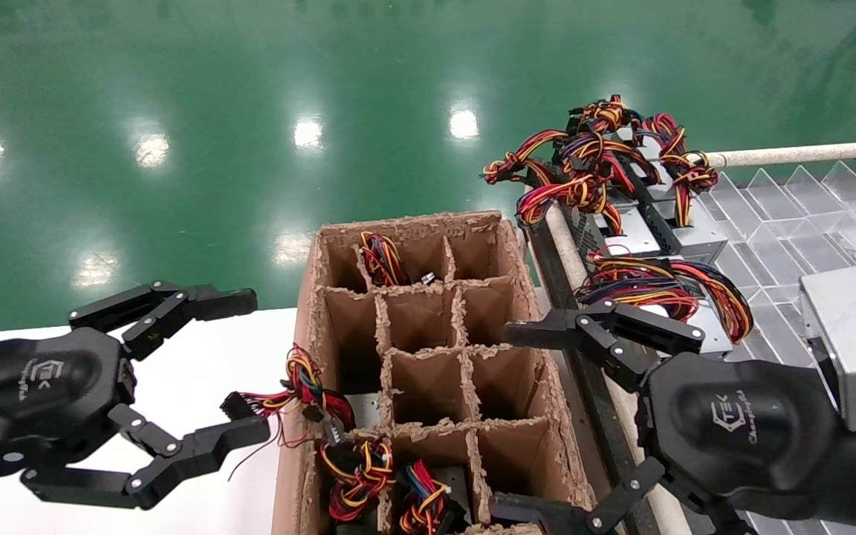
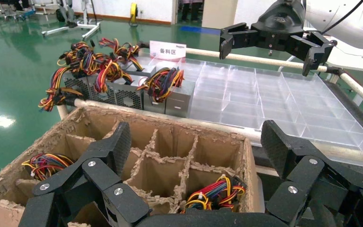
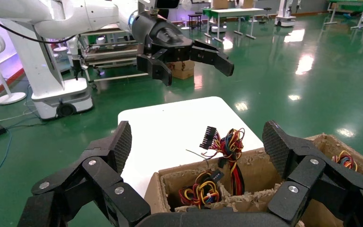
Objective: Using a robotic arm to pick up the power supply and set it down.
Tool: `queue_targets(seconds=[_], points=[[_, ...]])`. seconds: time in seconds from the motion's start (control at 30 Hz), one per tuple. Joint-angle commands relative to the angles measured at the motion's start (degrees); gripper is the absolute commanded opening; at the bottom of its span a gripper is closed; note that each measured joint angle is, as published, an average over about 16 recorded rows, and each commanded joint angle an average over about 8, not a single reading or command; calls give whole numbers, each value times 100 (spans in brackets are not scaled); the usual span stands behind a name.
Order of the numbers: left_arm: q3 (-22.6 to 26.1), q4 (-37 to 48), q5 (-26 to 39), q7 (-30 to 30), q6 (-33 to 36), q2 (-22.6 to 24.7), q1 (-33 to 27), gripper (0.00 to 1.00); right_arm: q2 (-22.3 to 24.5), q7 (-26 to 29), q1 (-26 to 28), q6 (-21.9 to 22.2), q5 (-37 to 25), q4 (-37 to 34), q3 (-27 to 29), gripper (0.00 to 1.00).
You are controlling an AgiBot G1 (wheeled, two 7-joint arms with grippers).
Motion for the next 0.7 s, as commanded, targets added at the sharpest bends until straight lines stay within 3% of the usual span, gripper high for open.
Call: queue_targets(seconds=[0.03, 0.7], points=[[0, 0, 0, 0, 0, 0, 0, 100, 0, 0, 0, 0, 0, 0, 0, 100], [0, 0, 0, 0, 0, 0, 0, 100, 0, 0, 0, 0, 0, 0, 0, 100]])
